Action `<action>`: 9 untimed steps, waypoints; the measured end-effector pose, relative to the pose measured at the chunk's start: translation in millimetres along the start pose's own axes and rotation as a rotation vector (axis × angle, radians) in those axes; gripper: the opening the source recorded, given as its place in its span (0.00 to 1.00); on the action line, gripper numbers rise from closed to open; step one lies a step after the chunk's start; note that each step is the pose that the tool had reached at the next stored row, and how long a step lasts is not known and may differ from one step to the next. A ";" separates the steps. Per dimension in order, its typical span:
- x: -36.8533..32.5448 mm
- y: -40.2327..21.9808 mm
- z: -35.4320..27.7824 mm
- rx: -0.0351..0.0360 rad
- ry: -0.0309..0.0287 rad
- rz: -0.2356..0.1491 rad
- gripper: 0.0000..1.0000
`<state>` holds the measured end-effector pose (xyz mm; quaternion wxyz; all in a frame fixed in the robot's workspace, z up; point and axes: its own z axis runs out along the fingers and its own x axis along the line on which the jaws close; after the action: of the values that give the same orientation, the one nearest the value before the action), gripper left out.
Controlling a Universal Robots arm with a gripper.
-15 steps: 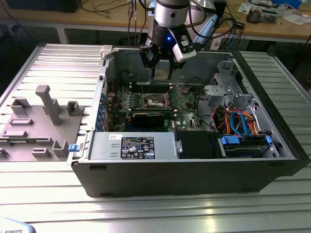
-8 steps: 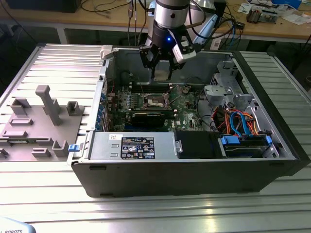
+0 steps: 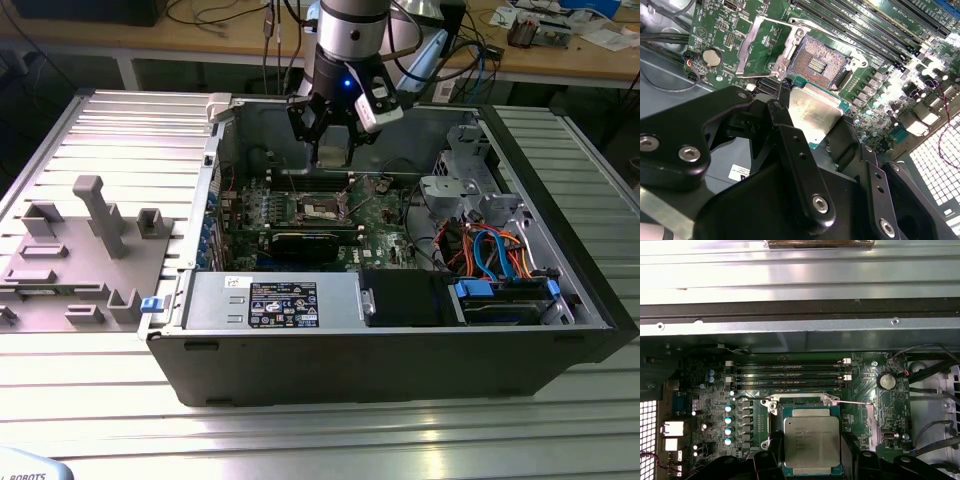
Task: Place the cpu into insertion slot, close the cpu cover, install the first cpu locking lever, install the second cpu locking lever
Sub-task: 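Place the cpu into insertion slot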
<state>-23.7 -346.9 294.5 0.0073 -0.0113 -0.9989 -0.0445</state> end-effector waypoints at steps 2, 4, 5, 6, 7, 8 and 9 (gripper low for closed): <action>0.0 0.0 0.1 0.0005 0.0000 -0.001 0.54; 0.0 0.0 0.1 0.0012 0.0003 -0.005 0.54; 0.0 0.0 0.1 0.0015 0.0005 -0.006 0.54; 0.1 0.0 0.1 0.0015 0.0007 -0.008 0.54; 0.0 0.0 0.1 0.0015 0.0007 -0.009 0.54; 0.0 0.0 0.1 0.0016 0.0008 -0.009 0.54; 0.0 0.0 0.2 0.0017 0.0009 -0.010 0.54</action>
<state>-23.7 -346.9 294.3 0.0076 -0.0065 -0.9990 -0.0436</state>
